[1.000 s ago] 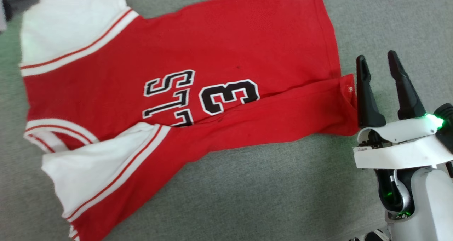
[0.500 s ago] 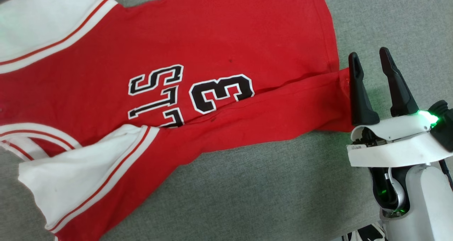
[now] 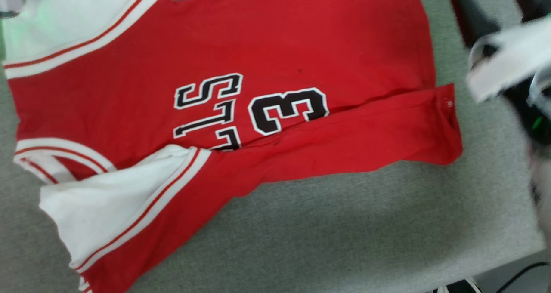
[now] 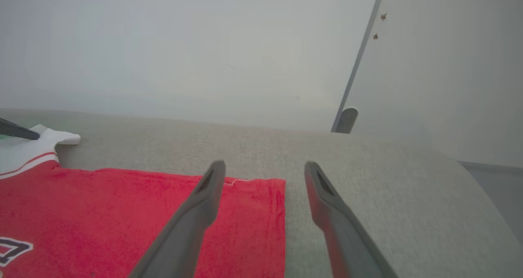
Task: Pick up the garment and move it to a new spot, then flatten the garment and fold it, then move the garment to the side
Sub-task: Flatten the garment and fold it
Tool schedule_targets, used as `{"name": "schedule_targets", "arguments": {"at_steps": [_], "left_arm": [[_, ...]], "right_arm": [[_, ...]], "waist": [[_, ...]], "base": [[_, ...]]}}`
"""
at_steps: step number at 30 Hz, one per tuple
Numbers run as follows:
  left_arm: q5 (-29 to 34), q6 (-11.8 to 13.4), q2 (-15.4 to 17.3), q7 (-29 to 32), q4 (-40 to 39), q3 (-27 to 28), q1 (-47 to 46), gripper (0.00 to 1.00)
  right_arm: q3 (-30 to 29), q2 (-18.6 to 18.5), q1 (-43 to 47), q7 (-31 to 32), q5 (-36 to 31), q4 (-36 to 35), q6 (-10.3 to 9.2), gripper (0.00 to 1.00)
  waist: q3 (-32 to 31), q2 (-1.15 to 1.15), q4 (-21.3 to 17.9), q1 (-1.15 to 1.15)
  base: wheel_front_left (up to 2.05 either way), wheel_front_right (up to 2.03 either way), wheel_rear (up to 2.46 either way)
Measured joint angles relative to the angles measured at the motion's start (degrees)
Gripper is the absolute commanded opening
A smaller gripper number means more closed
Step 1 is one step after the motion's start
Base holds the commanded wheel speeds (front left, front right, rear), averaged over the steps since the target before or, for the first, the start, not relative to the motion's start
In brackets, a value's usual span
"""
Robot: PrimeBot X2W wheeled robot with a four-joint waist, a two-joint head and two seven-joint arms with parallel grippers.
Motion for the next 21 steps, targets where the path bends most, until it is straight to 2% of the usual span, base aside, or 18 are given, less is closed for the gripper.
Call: {"name": "schedule_targets", "arguments": {"at_steps": [5, 9, 14, 21], "left_arm": [[-0.97, -0.01, -1.57, -0.23, -1.1, -0.8, -1.12, 0.0], [-1.7, -0.01, -2.42, -0.46, -1.92, -1.52, -2.03, 0.0], [-2.82, -0.01, -3.64, -0.51, -2.96, -2.5, -3.39, 0.0], [-4.33, -0.19, -4.14, -1.13, -4.19, -3.5, -4.9, 0.0]], "right_arm": [[1.15, -3.87, -10.68, 18.2, 5.91, 9.04, 0.0, 1.0], [1.78, -5.43, -16.82, 28.7, 7.37, 15.9, 0.0, 1.0], [3.3, -6.19, -21.91, 34.04, 7.67, 22.17, -0.01, 1.0], [6.05, -7.12, -25.08, 36.57, 8.93, 27.93, 0.0, 1.0]], "waist": [[0.67, 0.0, 1.92, 0.0], [1.48, 0.0, 3.47, 0.0], [2.58, 0.0, 5.45, 0.0], [4.24, 0.0, 7.57, 0.0]], "base": [[0.0, 0.0, 0.0], [0.0, 0.0, 0.0], [0.0, 0.0, 0.0], [0.0, 0.0, 0.0]]}}
